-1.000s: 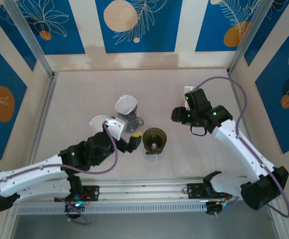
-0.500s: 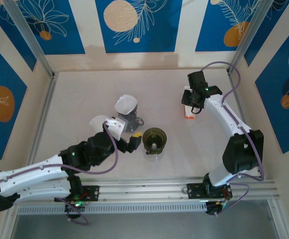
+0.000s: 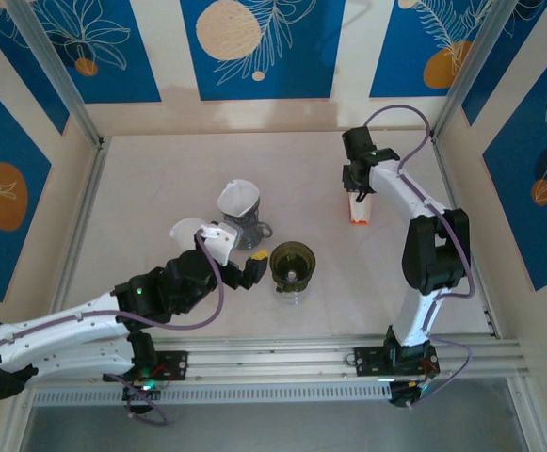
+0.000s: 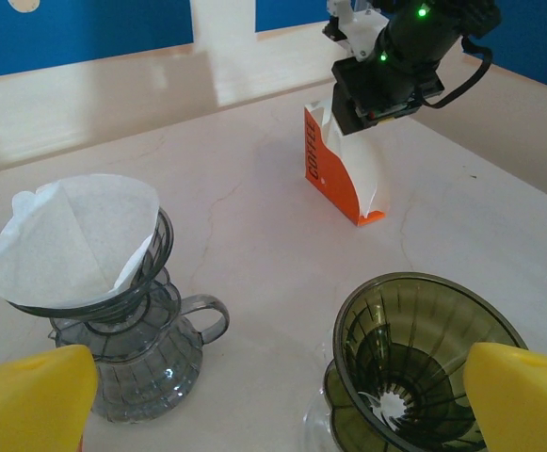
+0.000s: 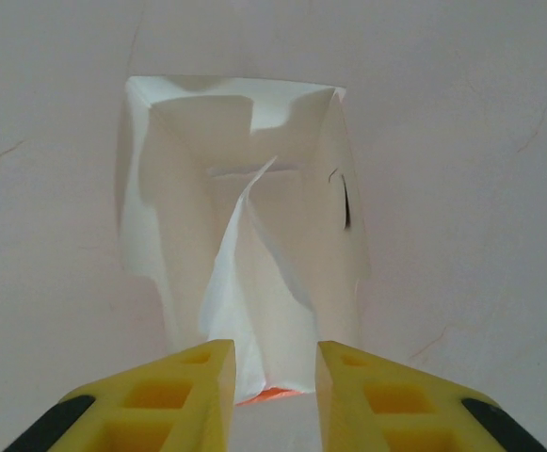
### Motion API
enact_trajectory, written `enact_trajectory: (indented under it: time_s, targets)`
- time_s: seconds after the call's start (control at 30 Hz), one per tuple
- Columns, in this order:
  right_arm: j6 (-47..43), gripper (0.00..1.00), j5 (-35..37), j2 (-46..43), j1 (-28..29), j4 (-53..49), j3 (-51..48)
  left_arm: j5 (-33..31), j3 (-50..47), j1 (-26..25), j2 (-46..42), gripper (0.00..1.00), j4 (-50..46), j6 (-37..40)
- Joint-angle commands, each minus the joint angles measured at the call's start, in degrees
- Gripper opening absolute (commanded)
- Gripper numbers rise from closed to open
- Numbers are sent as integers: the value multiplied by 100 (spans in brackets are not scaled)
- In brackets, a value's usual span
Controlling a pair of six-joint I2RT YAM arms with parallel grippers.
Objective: Place the coffee filter in the dripper
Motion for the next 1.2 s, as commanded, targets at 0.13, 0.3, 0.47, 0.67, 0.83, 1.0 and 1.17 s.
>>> enact_trajectory:
  time_s: [0.13,0.3,0.47,0.67,0.83,1.0,1.17]
  targets:
    - [-143,30,305,270,-92,-130,367,-154,-52,36,40,100,142,138]
    - [-147,30,259,353,-141,-132,390,-159,-53,43,84,100,190,177]
    - [-143,30,211,432,-142,-102,379,-159,-52,40,134,100,223,191]
    - [-139,29,166,518,-133,-89,362,-167,-44,48,154,100,231,191]
    - [-121,24,149,568,-137,-95,380,-172,-44,43,160,100,238,195]
    - [-119,10,153,509,-116,-73,345,-167,-44,43,167,100,241,195]
    - [-92,0,191,203,-74,21,144,-136,-45,47,172,100,230,164]
